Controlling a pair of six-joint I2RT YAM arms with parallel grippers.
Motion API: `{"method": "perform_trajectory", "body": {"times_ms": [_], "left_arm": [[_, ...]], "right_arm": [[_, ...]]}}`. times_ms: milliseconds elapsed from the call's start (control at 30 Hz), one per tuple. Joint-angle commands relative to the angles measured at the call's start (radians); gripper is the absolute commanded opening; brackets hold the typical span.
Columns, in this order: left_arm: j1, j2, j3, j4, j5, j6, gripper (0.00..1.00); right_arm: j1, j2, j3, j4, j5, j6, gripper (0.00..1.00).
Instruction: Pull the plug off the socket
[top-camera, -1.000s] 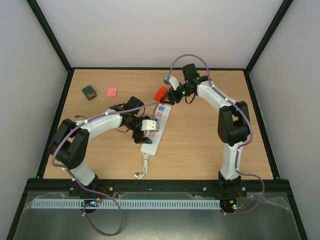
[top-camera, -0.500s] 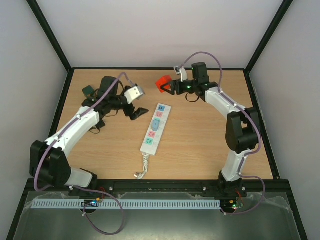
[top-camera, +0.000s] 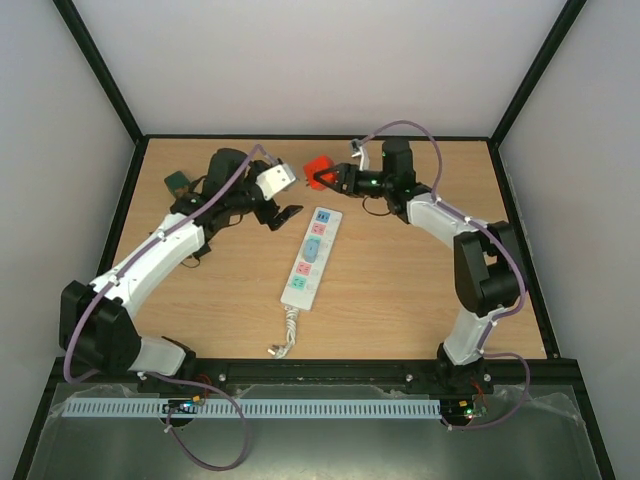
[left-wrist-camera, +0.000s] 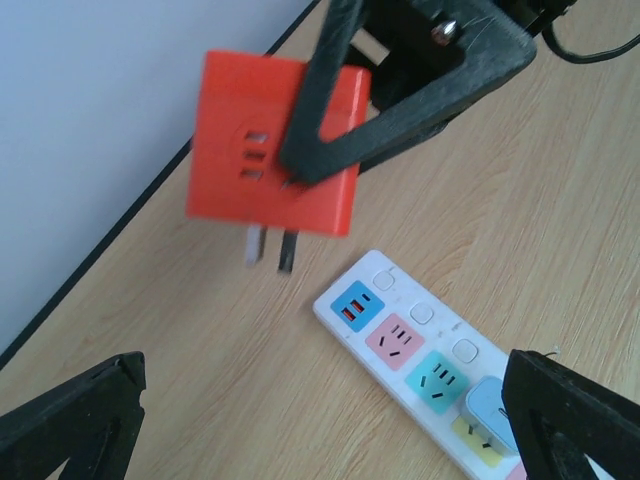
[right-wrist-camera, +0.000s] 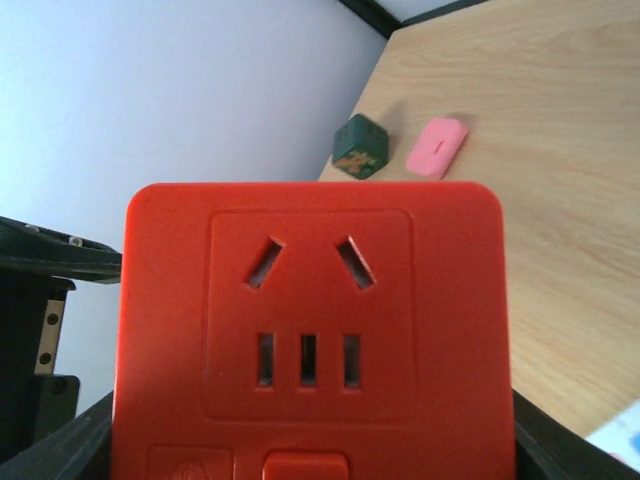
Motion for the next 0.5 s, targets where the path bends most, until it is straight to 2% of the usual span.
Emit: {"method": "perform_trajectory", "body": {"times_ms": [0, 300, 467], "left_arm": [[-0.046, 0.021, 0.022, 0.022, -0.061, 0.052, 1.0], [-0.088, 0.02, 0.0, 0.026, -0.146, 0.106, 0.93], [-0.09, 0.017, -0.015, 0.021, -0.145, 0.125, 0.81]], "right_arm": [[0.057, -0.047, -0.005, 0.08, -0.049, 0.052, 0.23], [0.153, -0.049, -0.013, 0.066, -0.052, 0.039, 0.23], [0.172, -0.049, -0.022, 0.07, -0.053, 0.041, 0.23]]}}
